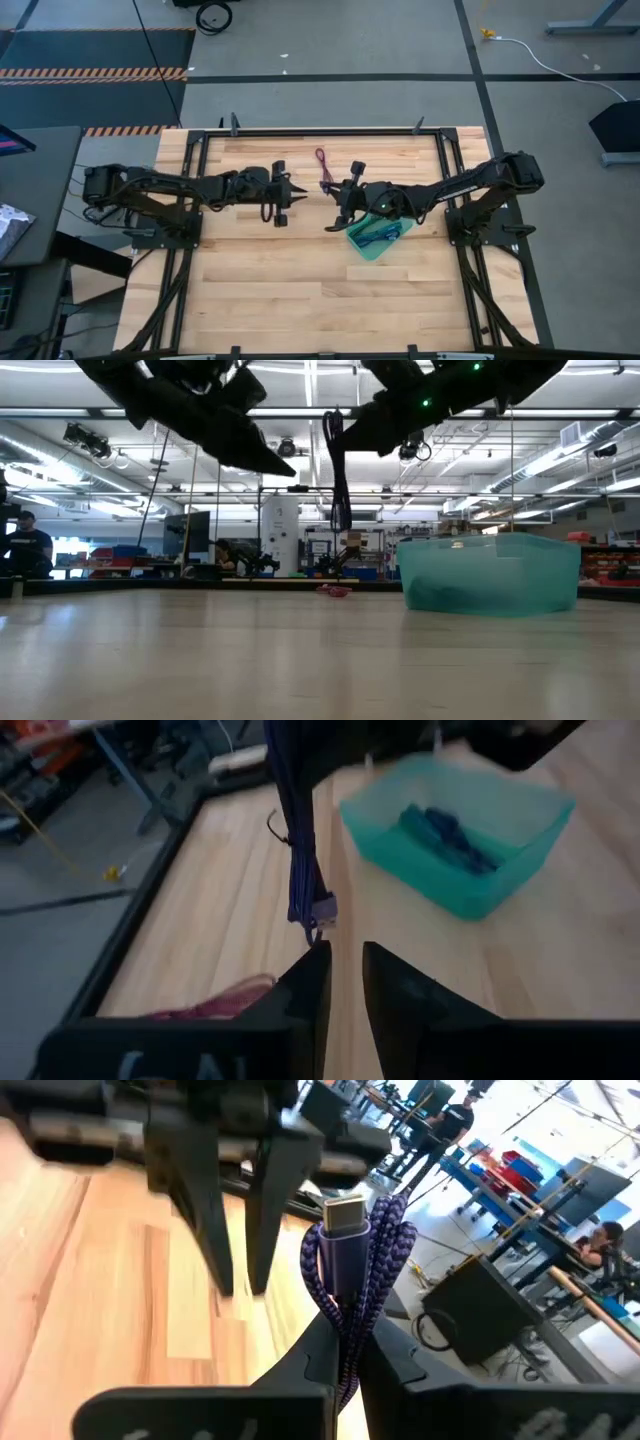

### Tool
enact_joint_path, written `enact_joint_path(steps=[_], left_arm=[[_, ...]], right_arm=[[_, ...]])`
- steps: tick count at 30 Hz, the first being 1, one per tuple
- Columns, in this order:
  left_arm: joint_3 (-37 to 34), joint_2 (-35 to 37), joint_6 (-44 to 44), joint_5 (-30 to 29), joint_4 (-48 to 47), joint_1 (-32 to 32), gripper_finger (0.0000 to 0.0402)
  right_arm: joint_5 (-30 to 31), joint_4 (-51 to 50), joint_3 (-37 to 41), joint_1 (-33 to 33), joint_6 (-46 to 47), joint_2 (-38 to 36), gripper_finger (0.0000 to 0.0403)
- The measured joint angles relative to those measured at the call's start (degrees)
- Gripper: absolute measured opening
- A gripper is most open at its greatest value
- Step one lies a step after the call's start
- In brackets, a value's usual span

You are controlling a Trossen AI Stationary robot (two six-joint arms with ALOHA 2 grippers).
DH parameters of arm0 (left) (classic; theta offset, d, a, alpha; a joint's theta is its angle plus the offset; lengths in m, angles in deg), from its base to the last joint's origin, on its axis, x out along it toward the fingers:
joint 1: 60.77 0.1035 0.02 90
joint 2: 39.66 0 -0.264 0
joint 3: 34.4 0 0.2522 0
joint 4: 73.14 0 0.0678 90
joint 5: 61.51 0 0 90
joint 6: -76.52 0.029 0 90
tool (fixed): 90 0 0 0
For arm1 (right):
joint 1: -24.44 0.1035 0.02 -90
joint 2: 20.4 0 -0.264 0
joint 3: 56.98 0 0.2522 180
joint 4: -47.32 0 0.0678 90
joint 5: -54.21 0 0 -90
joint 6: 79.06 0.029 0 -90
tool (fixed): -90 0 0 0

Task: Pick and place USB-C Cables
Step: Put the violet charger cable into the green bin

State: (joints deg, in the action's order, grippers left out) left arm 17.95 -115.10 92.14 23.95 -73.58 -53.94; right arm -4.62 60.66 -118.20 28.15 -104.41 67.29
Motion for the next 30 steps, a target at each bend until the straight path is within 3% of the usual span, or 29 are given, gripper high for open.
enact_joint_path(steps=[11,19,26,30], left_arm=[[0.04,3.61,-5.57,-0.55,-3.20,0.09,0.0066],[-0.02,2.94,-6.02,0.04,-6.03,0.11,0.0066],[0.00,2.96,-6.41,0.09,-6.01,0.11,0.0066],[0.00,2.96,-6.43,0.11,-6.31,0.11,0.0066]], right_arm=[[-0.23,-21.81,-0.02,6.26,-5.90,-10.30,0.0021],[2.74,-28.49,-0.02,10.84,-7.20,-11.53,0.0021],[8.64,-38.63,-0.04,12.77,-1.65,-11.59,0.0021],[8.72,-41.24,-0.04,13.34,1.52,-11.66,0.0023]])
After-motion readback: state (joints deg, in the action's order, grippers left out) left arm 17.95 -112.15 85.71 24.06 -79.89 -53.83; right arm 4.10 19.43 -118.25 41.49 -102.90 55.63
